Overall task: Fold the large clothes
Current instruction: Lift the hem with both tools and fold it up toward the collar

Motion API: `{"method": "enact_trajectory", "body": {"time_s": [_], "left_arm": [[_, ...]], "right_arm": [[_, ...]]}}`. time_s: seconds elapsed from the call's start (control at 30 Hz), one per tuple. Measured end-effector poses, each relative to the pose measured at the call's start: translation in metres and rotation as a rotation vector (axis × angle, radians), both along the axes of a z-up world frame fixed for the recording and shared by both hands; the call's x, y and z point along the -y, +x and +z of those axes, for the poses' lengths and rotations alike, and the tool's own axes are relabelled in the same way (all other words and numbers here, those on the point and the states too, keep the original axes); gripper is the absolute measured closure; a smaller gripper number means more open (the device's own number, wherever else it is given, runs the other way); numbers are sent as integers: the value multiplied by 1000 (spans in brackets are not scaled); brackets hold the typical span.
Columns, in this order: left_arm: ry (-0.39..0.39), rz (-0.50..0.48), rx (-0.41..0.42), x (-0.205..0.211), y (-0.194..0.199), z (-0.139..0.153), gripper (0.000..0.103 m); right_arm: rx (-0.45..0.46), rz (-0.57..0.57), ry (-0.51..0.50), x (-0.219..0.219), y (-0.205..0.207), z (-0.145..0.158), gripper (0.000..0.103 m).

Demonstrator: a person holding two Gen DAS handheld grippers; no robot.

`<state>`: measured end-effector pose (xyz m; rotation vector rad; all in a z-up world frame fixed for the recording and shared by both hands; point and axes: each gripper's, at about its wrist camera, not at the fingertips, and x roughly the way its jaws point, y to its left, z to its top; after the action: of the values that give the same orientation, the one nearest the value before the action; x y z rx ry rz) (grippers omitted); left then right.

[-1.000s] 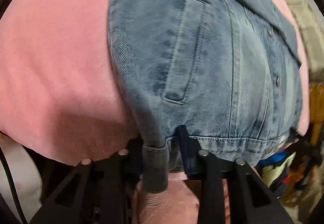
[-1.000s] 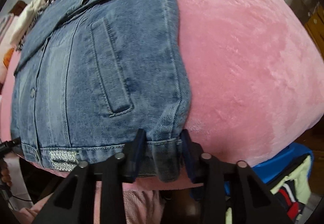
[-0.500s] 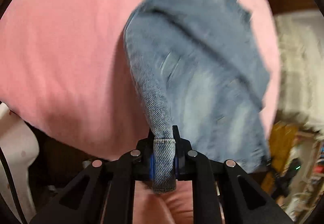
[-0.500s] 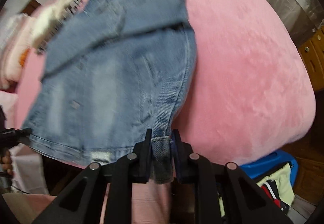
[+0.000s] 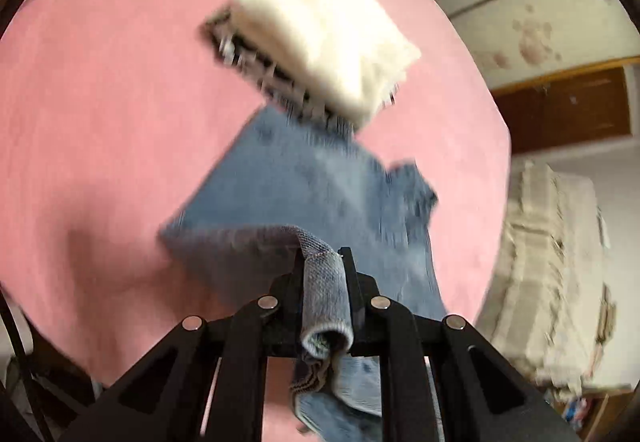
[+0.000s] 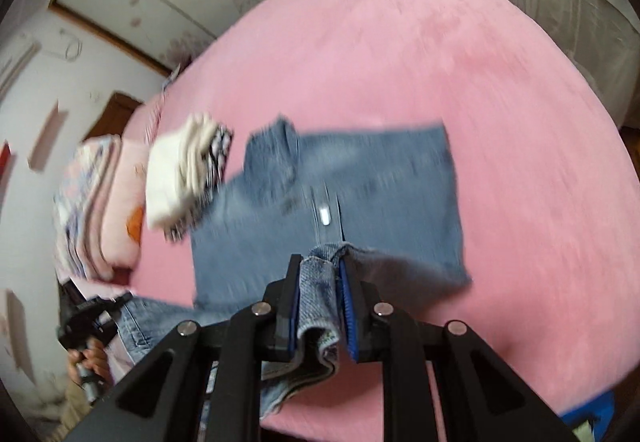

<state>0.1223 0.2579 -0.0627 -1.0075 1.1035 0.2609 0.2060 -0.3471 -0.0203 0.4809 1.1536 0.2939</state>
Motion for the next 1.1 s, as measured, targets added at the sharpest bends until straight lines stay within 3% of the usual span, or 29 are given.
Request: {"method": "enact_trajectory", "body": {"time_s": [0.07, 0.1, 0.13, 0.17, 0.2, 0.23, 0.3, 0.4, 0.57, 0.7, 0.8, 0.97, 1.1], "left_arm": [[53, 18, -4, -14, 28, -3, 88], [66, 28, -23, -18, 46, -9, 80], [81, 36, -44, -25, 57, -14, 73], [113, 45, -53, -30, 67, -18, 59], [165, 69, -61, -34, 74, -23, 48], [219, 80, -70, -37, 81, -26, 43], [295, 74, -111, -40, 91, -36, 40], [335, 3, -162, -40, 101, -59, 40], [458, -227, -189, -23, 118, -97, 40], [533, -456, -148, 6, 130, -124, 40], [572, -566, -118, 23, 139, -134, 40], [614, -659, -114, 41, 154, -158, 39], [681, -676, -148, 49, 159, -176, 24]], "right_arm": [[-11, -39, -9, 3, 40, -6, 82], [-14, -71, -26, 4, 58, -12, 78], [-6, -115, -48, 9, 72, -17, 69], [7, -176, -68, 14, 89, -25, 55], [12, -220, -81, 18, 100, -33, 49], [13, -243, -84, 22, 107, -38, 41], [-3, -245, -98, 23, 123, -58, 40], [-42, -193, -125, 21, 131, -82, 40], [-72, -54, -211, -6, 124, -119, 40], [-54, 8, -284, -26, 122, -138, 40], [-33, 49, -352, -42, 131, -149, 40], [29, 128, -477, -67, 147, -166, 40], [43, 181, -577, -85, 156, -184, 40]]}}
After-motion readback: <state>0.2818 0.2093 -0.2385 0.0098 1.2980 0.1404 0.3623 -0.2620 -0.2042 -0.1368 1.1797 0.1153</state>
